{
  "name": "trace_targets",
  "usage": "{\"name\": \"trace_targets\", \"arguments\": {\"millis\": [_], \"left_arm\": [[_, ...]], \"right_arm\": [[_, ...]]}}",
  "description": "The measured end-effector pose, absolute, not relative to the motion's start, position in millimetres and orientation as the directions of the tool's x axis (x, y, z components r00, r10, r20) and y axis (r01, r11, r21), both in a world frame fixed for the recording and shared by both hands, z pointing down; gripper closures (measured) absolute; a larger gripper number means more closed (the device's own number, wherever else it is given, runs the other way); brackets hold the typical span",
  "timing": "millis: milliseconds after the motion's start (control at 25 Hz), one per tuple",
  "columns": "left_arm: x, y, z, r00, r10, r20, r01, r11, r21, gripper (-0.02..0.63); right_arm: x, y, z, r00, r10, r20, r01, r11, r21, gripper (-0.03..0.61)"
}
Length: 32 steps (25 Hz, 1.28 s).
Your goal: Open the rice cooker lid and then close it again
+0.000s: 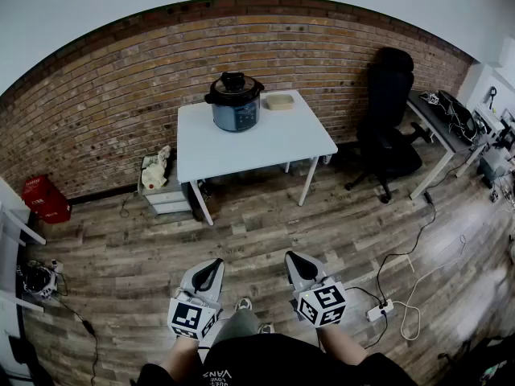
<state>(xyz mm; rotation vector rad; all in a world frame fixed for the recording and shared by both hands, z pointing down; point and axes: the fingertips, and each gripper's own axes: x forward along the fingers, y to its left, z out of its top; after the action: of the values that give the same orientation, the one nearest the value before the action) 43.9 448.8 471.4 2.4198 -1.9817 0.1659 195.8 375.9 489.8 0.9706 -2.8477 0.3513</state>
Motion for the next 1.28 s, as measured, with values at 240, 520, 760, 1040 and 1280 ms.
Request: {"name": "trace_targets", "arguments": {"millis": [240, 520, 760, 1040, 1280], "left_arm": [[40.8, 445.3, 468.9, 0.167, -0.985, 0.041, -0.986, -0.168, -0.014, 0.594], [26.0, 432.5, 476.2, 0.151, -0.988, 0.03, -0.988, -0.15, 0.045, 0.379], [-11.4, 390.2, 477.3, 0.124, -0.992, 0.016, -0.989, -0.123, 0.078, 0.261], [-75.9, 324.2, 475.2, 0.134, -0.991, 0.029, -0.987, -0.131, 0.088, 0.252], [-125.6, 267.7, 471.0, 0.171, -0.985, 0.028, -0.982, -0.168, 0.082, 0.252]], "right_arm": [[201.3, 369.3, 489.7, -0.789, -0.592, 0.164, -0.614, 0.76, -0.212, 0.574], [196.6, 347.3, 482.5, -0.803, -0.588, 0.097, -0.591, 0.762, -0.265, 0.389], [177.4, 301.9, 481.8, -0.765, -0.639, 0.077, -0.636, 0.733, -0.242, 0.158], [124.7, 233.1, 473.0, -0.747, -0.661, 0.073, -0.658, 0.717, -0.231, 0.114], [79.7, 176.6, 467.1, -0.715, -0.696, 0.072, -0.692, 0.688, -0.221, 0.114]]}}
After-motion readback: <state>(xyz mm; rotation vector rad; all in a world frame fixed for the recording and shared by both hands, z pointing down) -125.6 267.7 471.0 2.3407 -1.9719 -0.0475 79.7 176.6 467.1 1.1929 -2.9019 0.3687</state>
